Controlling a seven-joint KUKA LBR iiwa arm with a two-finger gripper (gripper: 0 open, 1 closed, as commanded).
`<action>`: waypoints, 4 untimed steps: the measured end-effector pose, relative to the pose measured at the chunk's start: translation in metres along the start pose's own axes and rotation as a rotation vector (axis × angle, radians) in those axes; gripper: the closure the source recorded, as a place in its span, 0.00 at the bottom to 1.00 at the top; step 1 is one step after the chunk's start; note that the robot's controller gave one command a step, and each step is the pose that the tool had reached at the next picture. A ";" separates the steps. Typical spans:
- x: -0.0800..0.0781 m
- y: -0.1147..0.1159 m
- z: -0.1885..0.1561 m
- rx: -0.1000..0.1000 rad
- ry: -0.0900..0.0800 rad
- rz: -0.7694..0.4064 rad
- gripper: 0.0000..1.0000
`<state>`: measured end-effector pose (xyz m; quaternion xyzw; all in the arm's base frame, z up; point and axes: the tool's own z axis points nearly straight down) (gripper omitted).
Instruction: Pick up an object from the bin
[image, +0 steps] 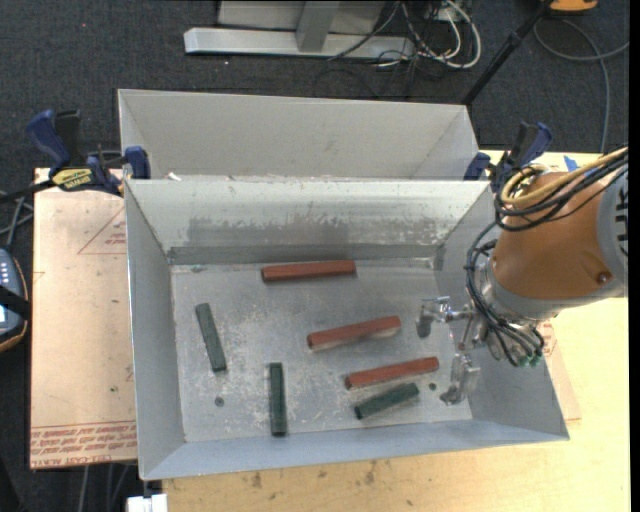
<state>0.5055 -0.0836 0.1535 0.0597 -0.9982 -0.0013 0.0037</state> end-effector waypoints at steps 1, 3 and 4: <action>0.001 -0.001 0.039 0.005 -0.016 -0.015 0.00; -0.005 0.017 0.084 0.003 -0.008 -0.200 1.00; -0.009 0.017 -0.075 0.004 -0.012 -0.239 1.00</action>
Offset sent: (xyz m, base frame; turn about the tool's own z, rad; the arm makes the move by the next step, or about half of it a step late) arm 0.0018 0.0168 -0.0835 -0.1984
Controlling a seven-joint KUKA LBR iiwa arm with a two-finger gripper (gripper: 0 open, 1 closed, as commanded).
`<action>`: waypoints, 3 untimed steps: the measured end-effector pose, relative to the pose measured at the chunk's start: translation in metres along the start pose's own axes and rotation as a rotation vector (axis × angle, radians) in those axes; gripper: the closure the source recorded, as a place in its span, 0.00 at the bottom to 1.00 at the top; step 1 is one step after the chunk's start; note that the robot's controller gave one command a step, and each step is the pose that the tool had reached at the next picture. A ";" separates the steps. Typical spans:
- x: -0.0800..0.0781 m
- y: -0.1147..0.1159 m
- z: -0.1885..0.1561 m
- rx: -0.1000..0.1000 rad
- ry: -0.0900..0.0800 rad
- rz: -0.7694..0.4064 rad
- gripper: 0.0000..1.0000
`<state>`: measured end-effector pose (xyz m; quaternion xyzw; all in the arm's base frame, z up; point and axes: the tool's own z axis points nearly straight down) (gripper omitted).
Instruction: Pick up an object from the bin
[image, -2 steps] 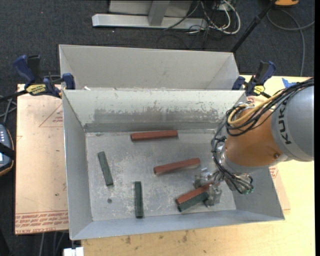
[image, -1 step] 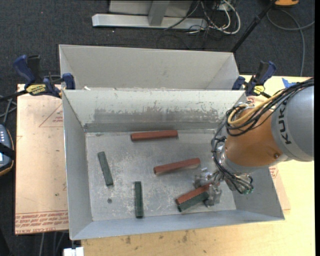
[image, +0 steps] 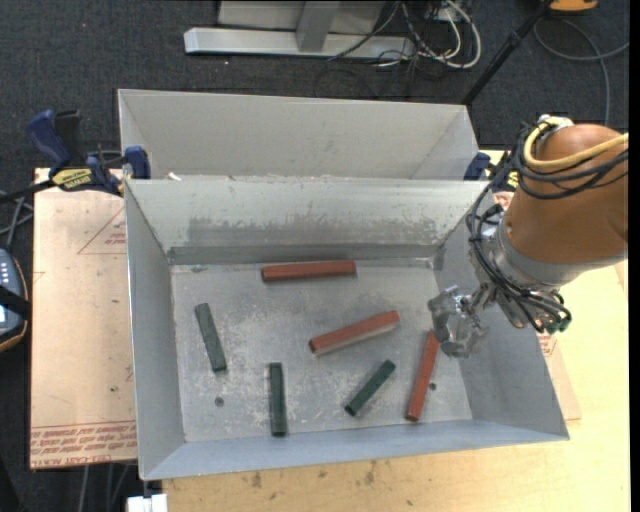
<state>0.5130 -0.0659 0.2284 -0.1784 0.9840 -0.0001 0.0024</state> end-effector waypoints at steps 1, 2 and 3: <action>0.000 0.000 0.001 -0.001 0.002 0.000 0.00; 0.000 0.000 0.001 -0.001 0.002 0.000 0.00; -0.011 -0.004 0.043 0.002 -0.002 -0.081 0.00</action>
Offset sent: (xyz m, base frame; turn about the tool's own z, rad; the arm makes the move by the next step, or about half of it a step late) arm 0.0000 0.0000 0.0000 0.0000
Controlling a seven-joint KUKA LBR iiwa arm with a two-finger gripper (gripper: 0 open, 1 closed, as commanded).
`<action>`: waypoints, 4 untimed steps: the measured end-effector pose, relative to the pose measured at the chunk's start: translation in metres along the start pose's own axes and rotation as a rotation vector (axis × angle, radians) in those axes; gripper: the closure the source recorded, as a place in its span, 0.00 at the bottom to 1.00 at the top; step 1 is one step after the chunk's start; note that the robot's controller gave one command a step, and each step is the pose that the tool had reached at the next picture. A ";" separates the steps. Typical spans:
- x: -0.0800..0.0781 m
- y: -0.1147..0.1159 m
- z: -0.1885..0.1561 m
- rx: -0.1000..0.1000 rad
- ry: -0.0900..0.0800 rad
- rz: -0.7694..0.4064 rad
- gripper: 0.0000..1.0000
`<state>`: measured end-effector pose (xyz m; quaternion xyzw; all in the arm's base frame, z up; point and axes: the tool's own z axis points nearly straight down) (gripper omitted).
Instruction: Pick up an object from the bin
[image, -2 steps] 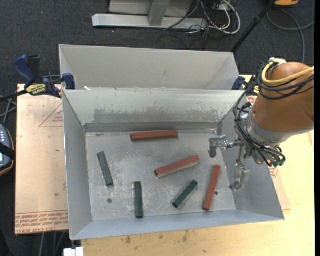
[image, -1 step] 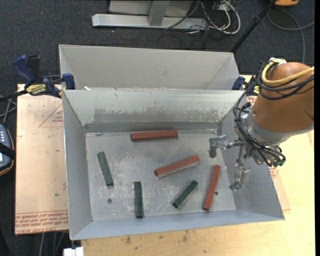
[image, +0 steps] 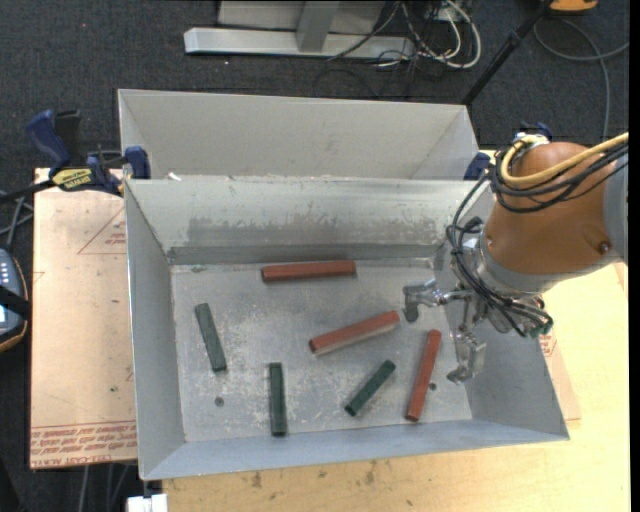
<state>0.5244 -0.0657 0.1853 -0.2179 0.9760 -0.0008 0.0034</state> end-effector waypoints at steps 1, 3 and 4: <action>-0.010 0.001 0.066 -0.001 0.000 0.022 0.00; -0.007 -0.004 0.113 -0.005 0.005 -0.217 1.00; -0.004 -0.004 0.097 -0.009 0.006 -0.321 1.00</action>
Offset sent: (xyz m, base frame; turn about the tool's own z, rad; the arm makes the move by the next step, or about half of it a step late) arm 0.0076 -0.0021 -0.1153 -0.2184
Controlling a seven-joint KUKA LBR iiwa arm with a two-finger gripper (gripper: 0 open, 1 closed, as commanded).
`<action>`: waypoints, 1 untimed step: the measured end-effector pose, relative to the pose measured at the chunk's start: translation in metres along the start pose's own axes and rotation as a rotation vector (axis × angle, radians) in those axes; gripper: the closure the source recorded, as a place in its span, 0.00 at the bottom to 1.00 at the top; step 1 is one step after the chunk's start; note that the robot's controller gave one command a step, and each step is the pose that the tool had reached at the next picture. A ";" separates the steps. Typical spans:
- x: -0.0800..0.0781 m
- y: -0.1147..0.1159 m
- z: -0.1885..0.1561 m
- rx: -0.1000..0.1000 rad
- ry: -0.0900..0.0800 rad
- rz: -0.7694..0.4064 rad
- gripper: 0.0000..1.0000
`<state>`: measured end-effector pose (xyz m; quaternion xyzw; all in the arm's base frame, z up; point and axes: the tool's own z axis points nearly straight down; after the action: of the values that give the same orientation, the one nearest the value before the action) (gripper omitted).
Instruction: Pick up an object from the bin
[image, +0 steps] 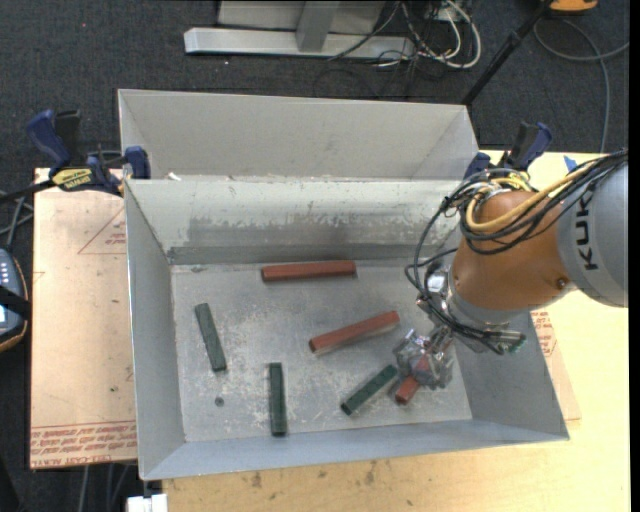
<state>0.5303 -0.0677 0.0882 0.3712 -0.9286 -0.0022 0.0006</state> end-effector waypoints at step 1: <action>-0.015 0.006 -0.060 0.002 0.001 -0.200 1.00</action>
Offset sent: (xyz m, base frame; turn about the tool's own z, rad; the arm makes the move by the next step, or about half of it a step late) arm -0.0026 0.0549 -0.0159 -0.5587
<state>0.5372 -0.0530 0.1484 0.4621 -0.8868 -0.0013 0.0005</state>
